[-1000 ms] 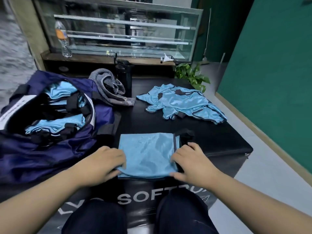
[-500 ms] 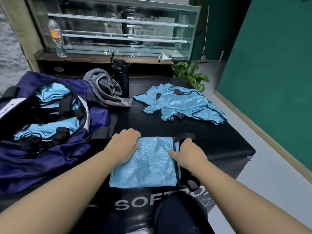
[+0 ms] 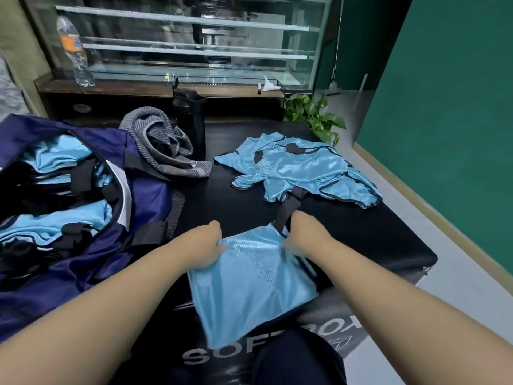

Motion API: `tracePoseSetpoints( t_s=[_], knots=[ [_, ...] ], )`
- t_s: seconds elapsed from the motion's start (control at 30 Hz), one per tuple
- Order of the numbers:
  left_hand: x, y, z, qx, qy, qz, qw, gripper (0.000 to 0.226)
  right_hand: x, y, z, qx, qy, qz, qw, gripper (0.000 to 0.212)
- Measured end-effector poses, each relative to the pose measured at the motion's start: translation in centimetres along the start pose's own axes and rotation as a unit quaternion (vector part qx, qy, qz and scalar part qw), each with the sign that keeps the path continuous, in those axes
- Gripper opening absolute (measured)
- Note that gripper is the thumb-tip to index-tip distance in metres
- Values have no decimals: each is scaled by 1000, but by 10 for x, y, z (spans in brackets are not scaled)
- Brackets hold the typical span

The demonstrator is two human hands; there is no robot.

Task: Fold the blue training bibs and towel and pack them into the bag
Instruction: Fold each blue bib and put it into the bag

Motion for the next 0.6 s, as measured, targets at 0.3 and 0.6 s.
tracePoseSetpoints(
  t_s=[0.3,0.6],
  knots=[
    [7,-36,8,-19,-140,91,986,26,56,45,20,-120,-90,-156,976,35],
    [38,-47,26,-121,-63,277,951,36,18,15,32,-80,17,-284,955,55]
  ],
)
Point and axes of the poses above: each hand's wrist, its own y-axis towards the middle knuckle, its own z-axis out of the palm, x = y × z, the point moved 2 cm from there along y, towards the middle knuckle, and after that the axes turned 5 degrees about -z, right-handed, at the moved point
